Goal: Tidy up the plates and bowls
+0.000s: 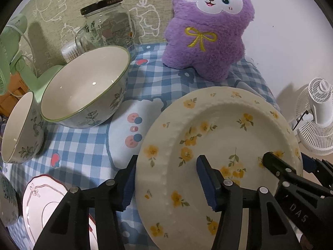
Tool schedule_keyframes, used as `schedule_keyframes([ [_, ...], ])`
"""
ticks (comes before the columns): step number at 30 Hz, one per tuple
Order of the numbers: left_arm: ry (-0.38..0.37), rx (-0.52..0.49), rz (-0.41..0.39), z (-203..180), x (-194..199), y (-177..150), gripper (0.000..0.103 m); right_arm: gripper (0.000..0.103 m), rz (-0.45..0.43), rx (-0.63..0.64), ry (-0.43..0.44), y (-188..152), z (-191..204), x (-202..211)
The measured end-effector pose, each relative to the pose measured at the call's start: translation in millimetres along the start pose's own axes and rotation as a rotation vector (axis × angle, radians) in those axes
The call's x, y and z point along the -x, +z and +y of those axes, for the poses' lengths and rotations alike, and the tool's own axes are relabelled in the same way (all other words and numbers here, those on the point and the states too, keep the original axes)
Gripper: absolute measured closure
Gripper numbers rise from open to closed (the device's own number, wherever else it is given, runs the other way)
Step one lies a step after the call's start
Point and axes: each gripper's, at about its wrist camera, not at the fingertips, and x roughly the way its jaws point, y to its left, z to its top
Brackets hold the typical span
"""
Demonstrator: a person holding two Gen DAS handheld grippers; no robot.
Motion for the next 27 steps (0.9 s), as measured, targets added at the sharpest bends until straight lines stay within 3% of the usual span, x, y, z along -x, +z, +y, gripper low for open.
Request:
schedule_keyframes([
  [16, -0.008, 0.020, 0.031, 4, 14, -9, 0.047, 0.046, 0.023, -0.003, -0.025, -11, 6, 14],
  [27, 0.005, -0.021, -0.005, 1, 41, -12, 0.047, 0.046, 0.015, -0.018, -0.019, -16, 7, 36],
])
